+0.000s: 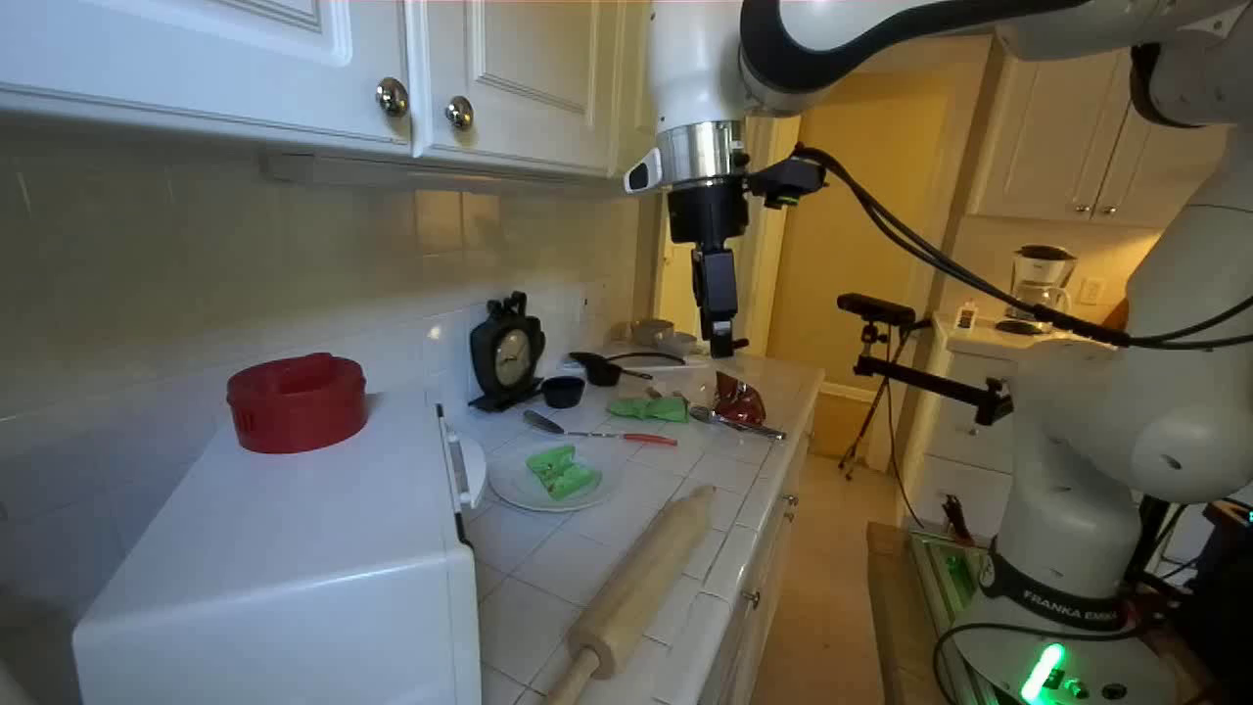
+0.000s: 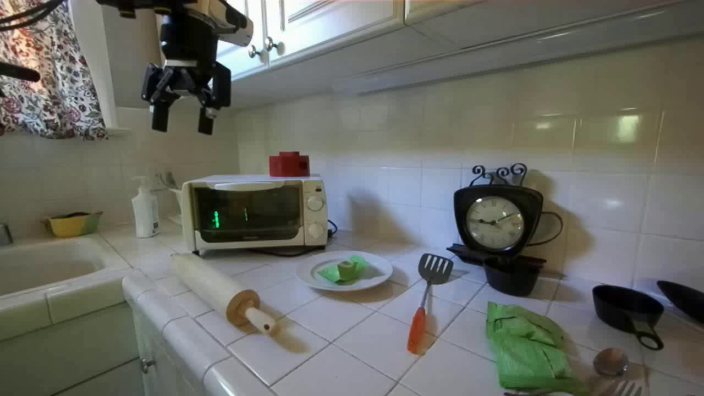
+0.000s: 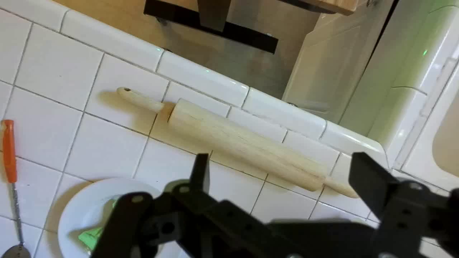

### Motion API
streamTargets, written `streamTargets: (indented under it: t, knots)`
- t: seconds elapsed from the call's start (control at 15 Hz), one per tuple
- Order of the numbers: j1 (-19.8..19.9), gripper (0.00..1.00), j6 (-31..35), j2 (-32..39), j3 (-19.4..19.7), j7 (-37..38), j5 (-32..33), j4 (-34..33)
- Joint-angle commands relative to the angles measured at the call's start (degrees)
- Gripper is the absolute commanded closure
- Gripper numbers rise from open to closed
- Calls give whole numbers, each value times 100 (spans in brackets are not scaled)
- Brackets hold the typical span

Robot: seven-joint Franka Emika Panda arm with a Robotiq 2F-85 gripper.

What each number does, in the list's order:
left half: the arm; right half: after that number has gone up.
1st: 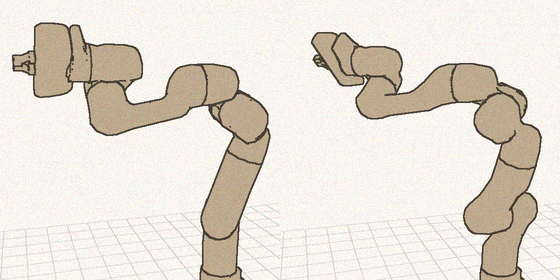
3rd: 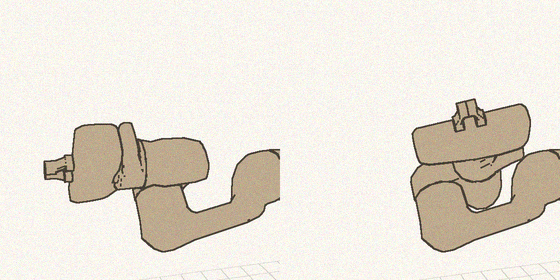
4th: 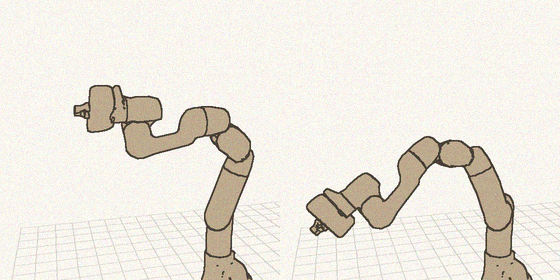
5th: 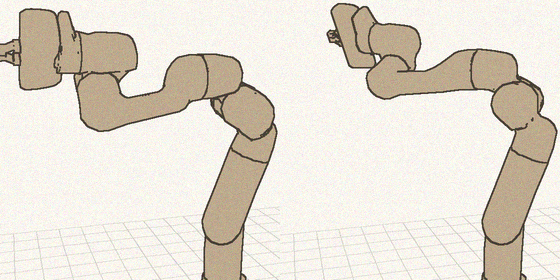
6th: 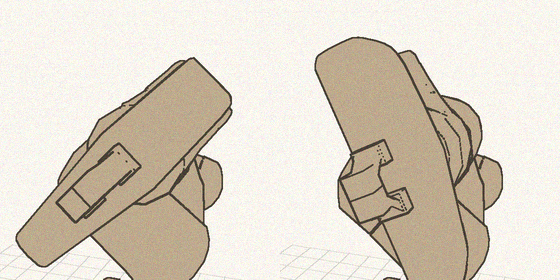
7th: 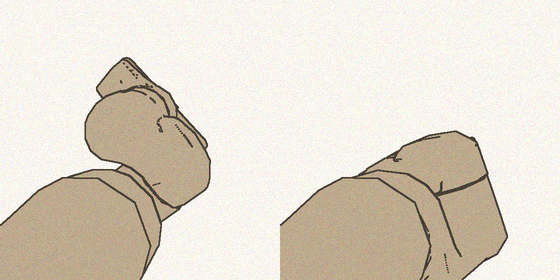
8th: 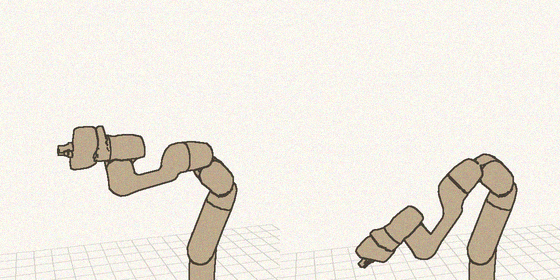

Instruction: Use the spatula to lift the green sachet then put it back on the plate

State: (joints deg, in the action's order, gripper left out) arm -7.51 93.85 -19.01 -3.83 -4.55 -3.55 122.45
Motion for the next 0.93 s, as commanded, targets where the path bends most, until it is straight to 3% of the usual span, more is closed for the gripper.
streamTargets:
  t: [0.0, 0.27, 0.47, 0.6, 0.87]
  knots:
    - [50, 0, -16, 4, -45, -9, -12, -15]
    - [93, 0, 106, -14, 6, -39, 6, -8]
    - [376, 0, 431, -57, 309, -225, 143, 103]
    - [602, 0, 573, -42, 587, -655, 412, 199]
    - [906, 0, 971, 87, 1389, -2221, 186, 355]
